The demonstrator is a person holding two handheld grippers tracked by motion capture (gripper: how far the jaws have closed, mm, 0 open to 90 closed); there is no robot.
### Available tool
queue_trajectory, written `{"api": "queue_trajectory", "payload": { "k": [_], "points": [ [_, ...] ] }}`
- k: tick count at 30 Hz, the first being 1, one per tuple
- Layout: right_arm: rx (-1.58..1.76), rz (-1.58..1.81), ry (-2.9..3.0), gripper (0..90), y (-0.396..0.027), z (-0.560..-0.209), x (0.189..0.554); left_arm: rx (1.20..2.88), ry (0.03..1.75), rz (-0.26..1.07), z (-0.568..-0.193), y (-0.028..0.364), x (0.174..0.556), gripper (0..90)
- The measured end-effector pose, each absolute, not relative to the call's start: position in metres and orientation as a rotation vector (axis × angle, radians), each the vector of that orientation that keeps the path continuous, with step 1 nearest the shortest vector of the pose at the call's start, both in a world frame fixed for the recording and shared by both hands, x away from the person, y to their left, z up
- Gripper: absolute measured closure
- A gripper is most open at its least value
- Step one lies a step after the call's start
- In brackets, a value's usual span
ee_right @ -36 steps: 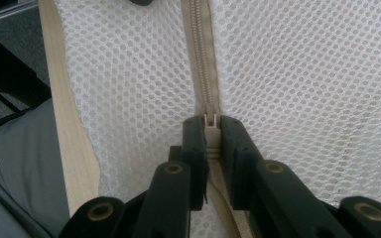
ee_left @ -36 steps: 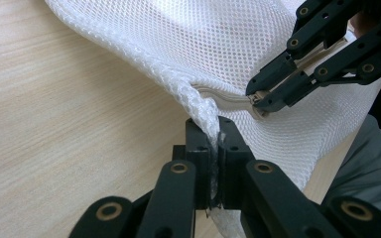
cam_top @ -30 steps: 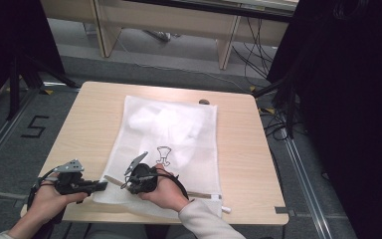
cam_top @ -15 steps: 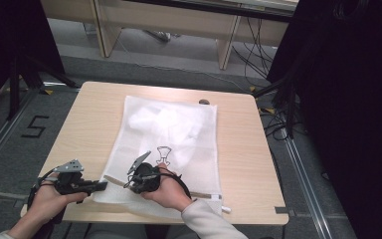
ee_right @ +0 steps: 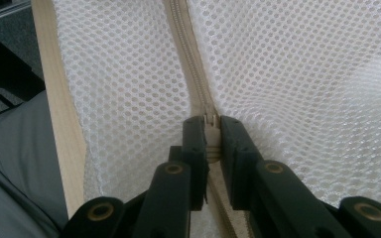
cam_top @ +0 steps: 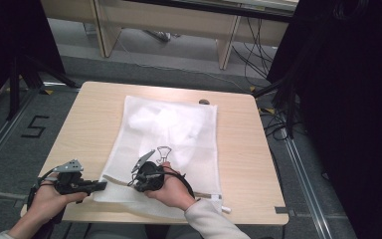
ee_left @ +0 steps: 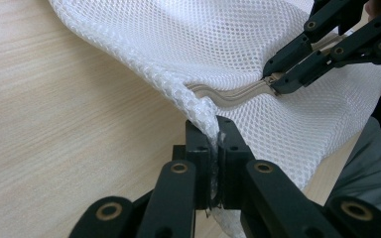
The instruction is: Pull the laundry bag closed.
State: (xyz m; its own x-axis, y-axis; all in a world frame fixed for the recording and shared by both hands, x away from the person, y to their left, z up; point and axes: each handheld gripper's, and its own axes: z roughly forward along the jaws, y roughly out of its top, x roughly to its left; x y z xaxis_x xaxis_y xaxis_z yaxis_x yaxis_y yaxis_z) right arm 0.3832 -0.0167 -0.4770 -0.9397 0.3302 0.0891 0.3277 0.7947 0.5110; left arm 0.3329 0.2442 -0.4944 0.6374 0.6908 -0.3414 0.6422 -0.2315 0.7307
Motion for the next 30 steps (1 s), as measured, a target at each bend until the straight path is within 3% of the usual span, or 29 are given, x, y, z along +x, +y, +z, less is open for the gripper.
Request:
{"api": "queue_trajectory", "payload": {
  "k": [30],
  "points": [
    [0.572,0.819,2.968,82.3,-0.0247,-0.4743,0.384,1.929,1.051,0.066,-0.4943,0.244,0.3329,85.5]
  ]
}}
